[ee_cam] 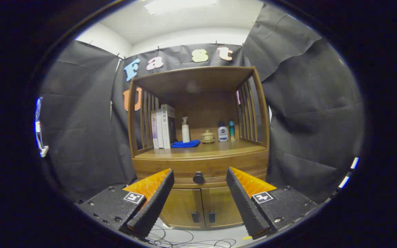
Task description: Pull open the drawer, take out the items inside it, and place them on the countertop above the cabinet.
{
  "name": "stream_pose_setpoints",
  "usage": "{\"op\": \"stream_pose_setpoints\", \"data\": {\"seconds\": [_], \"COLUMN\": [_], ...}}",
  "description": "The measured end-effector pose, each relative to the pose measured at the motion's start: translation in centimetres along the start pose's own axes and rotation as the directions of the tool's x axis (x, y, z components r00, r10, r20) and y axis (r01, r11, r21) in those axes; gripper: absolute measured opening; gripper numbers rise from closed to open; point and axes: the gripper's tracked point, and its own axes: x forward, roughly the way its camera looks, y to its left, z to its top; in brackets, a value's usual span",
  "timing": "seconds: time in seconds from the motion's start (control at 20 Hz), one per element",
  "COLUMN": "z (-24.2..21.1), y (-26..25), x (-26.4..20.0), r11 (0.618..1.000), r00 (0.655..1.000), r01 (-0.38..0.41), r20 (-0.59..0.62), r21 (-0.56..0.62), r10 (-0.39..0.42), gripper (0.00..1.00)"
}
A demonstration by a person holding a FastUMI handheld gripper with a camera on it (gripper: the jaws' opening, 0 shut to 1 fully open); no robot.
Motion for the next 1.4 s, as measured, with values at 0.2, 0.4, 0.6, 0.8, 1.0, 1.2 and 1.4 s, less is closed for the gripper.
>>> {"op": "stream_pose_setpoints", "data": {"seconds": [0.2, 0.4, 0.6, 0.8, 1.0, 1.2, 1.4], "z": [0.9, 1.2, 0.7, 0.0, -1.0, -3.1, -5.3], "y": [-1.6, -1.7, -1.3, -0.7, 0.5, 1.5, 1.8], "x": [0.3, 0.3, 0.4, 1.1, 3.6, 8.0, 13.8], "r11": [0.999, 0.999, 0.999, 0.999, 0.998, 0.997, 0.995], "r00": [0.999, 0.999, 0.999, 1.000, 1.000, 0.999, 0.996], "r01": [0.039, 0.042, 0.033, 0.024, 0.019, 0.020, 0.027], "r20": [0.015, 0.028, 0.015, -0.002, -0.012, -0.034, -0.079], "r21": [-0.005, -0.008, -0.024, -0.038, -0.057, -0.076, -0.095], "r10": [-0.039, -0.042, -0.032, -0.024, -0.020, -0.022, -0.035], "gripper": [0.99, 0.99, 0.99, 0.99, 0.99, 0.99, 0.98]}}
